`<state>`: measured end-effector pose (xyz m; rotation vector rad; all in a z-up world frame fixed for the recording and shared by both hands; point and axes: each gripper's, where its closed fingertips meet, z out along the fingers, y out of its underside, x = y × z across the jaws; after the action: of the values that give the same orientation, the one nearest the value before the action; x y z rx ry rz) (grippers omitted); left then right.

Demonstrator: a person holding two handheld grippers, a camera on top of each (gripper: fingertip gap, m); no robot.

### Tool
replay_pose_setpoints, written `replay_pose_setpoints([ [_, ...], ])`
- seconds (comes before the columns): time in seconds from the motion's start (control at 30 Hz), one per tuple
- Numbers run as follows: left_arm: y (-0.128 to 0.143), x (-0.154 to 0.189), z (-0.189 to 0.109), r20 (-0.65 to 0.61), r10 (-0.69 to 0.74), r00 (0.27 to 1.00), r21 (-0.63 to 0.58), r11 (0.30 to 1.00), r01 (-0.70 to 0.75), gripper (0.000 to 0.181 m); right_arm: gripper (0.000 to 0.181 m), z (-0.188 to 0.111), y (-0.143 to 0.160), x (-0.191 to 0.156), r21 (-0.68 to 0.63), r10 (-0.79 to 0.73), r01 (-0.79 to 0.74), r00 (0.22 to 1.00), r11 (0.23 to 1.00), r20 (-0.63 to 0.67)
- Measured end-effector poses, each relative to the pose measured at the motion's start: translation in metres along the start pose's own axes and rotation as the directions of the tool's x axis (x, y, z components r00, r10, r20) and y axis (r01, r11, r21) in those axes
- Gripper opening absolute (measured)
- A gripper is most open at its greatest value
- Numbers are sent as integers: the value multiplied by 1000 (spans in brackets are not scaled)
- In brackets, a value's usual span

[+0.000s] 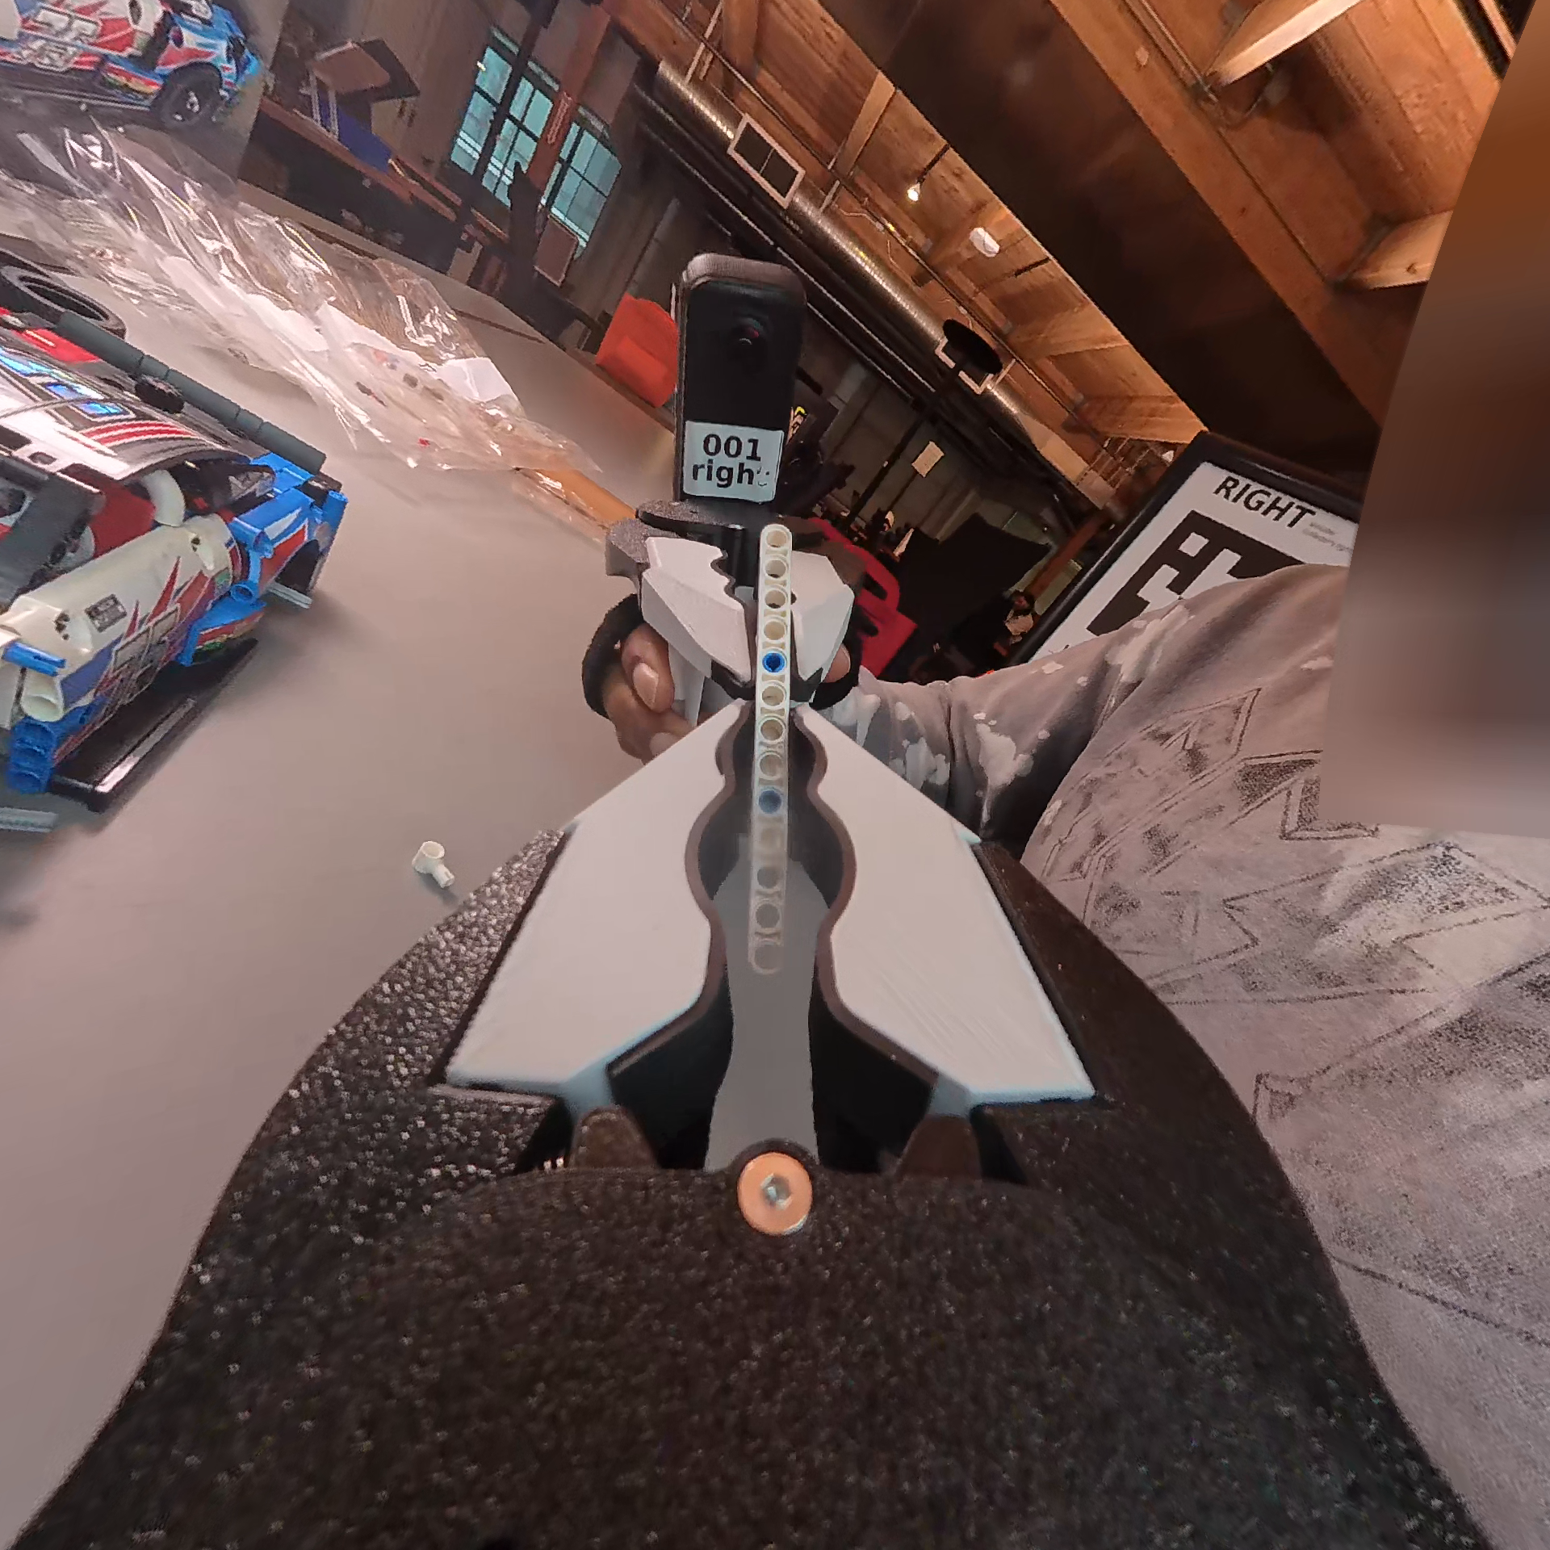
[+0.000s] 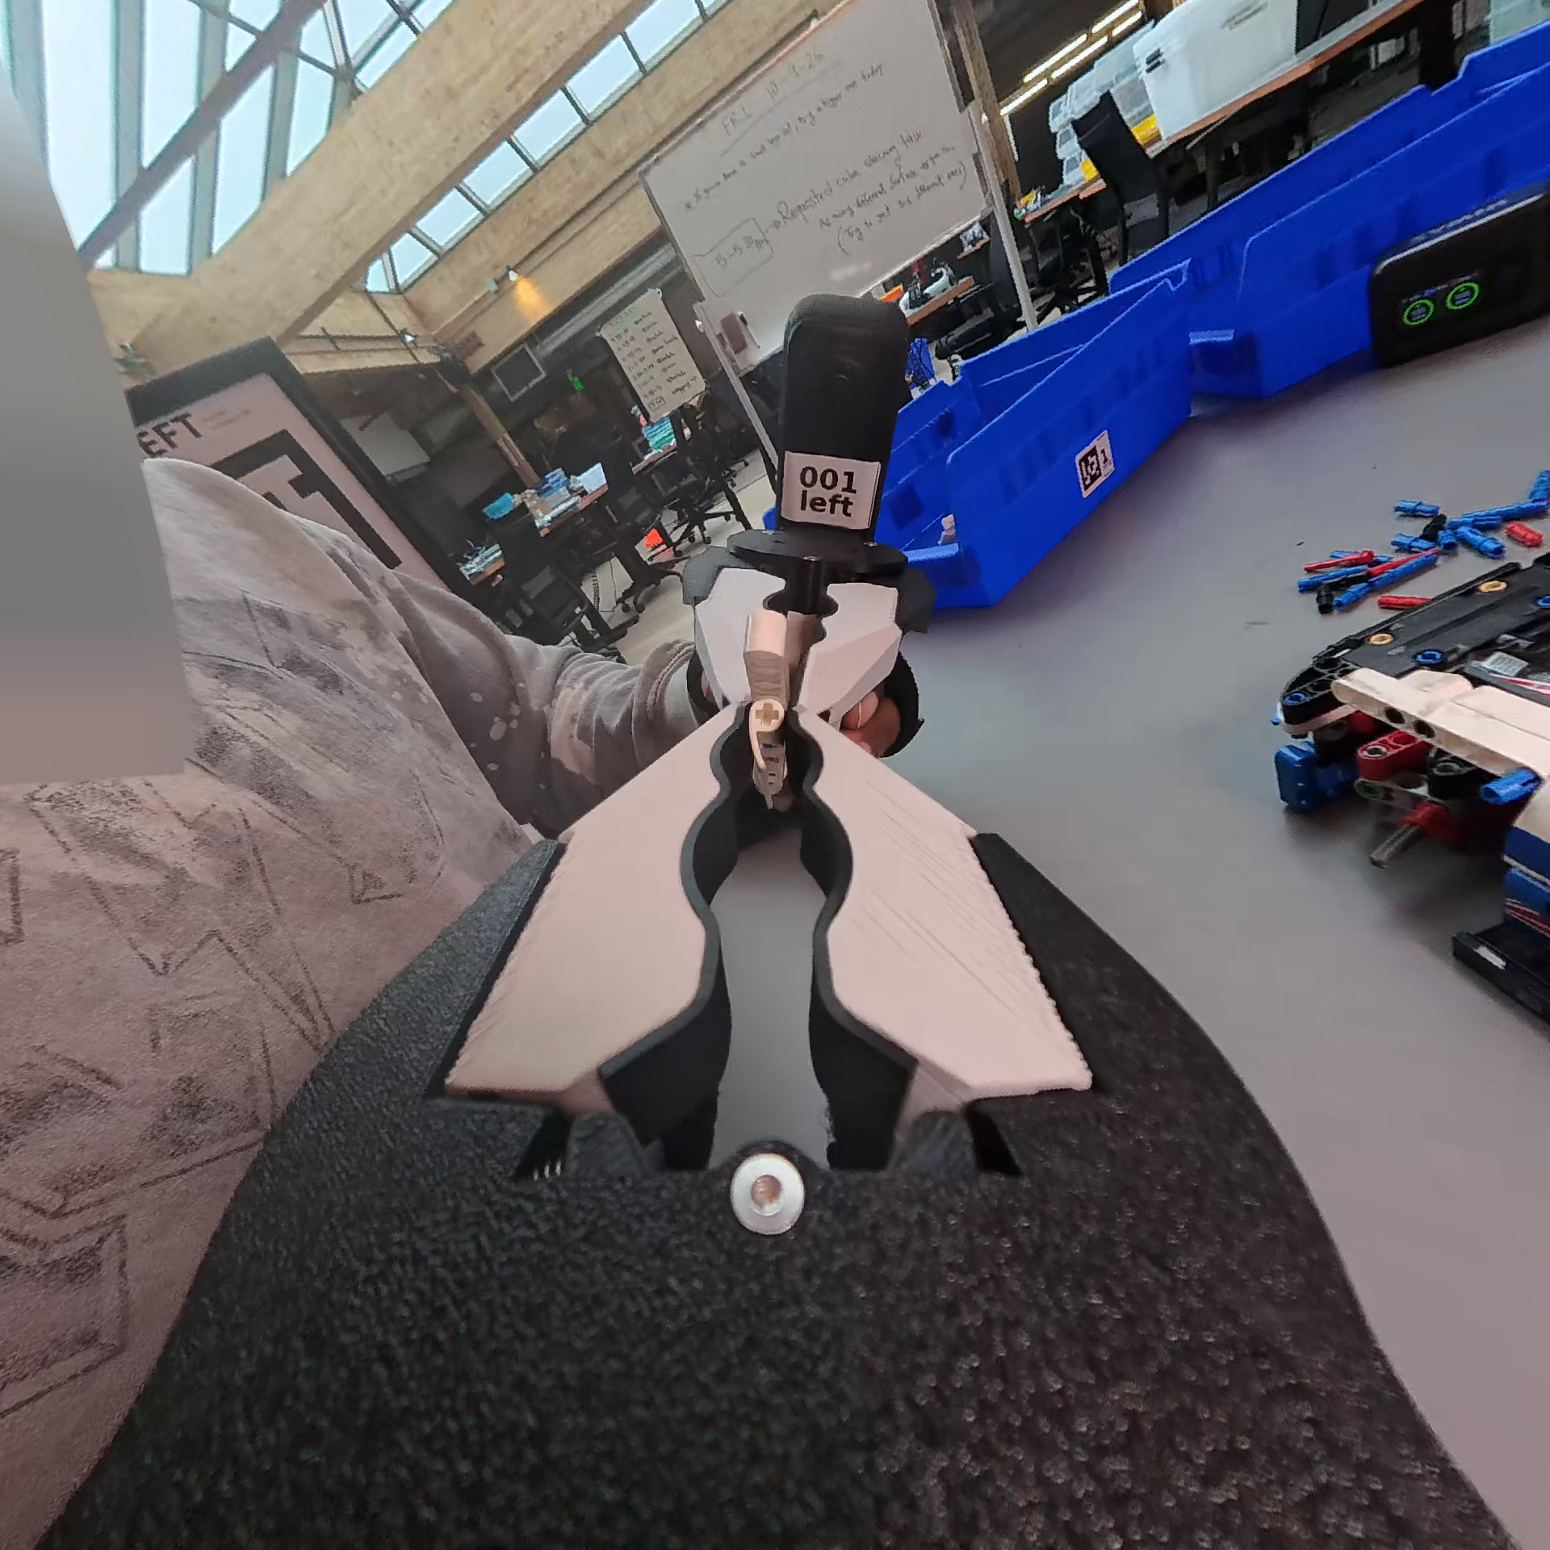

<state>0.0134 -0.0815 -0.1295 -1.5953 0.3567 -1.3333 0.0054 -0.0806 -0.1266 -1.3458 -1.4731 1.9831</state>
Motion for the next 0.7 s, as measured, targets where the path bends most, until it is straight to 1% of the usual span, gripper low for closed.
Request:
replay_pose_setpoints([
  [0.1, -8, 2, -1, -3, -3, 1000, 53, 999, 3, 3, 5, 0, -7, -2, 40, -23, 23, 1000, 999, -2],
  [0.17, -11, 1, -1, 5, -3, 1000, 68, 998, 2, 2, 5, -1, -8, 0, 63, 7, -8, 1000, 998, 7],
  [0.2, -11, 1, -1, 8, -4, 1000, 71, 997, 3, 2, 6, -1, -7, 0, 65, 28, -29, 1000, 997, 13],
  [0.27, -12, -1, -4, 12, -10, 1000, 85, 996, 9, 2, 6, 0, -4, 2, 50, 21, -21, 1000, 999, 0],
  [0.3, -28, 0, -13, -9, -31, 999, 176, 984, 32, 2, 5, 0, -2, 2, 32, 10, -10, 1000, 999, -3],
  [0.33, -57, -2, -35, -38, -70, 997, 310, 947, 78, 1, 6, 0, 18, 5, -76, -31, 29, 999, 997, -16],
  [0.37, -77, -4, -56, -8, -37, 999, 380, 924, 37, 0, 6, 0, 37, 13, -143, -74, 64, 995, 988, -65],
  [0.4, -79, -1, -63, 35, 14, 999, 361, 932, -26, 3, 6, 2, 42, 12, -153, -38, 28, 997, 988, -64],
  [0.43, -75, 0, -63, 58, 36, 998, 332, 942, -53, 4, 6, 4, 38, 10, -142, -49, 40, 997, 989, -63],
  [0.47, -69, -3, -60, 67, 21, 997, 315, 948, -42, 4, 6, 5, 34, 12, -148, -84, 72, 994, 986, -76],
  [0.57, -56, -17, -55, 65, -70, 995, 288, 956, 49, 4, 6, 5, 21, 17, -139, -91, 79, 993, 987, -81],
  [0.63, -43, -31, -50, 137, -66, 988, 211, 977, 36, 4, 6, 2, 18, 19, -122, -79, 67, 993, 990, -91],
  [0.7, -31, -41, -44, 164, -97, 982, 155, 985, 72, 5, 6, -2, 17, 17, -87, -43, 36, 995, 996, -86],
])
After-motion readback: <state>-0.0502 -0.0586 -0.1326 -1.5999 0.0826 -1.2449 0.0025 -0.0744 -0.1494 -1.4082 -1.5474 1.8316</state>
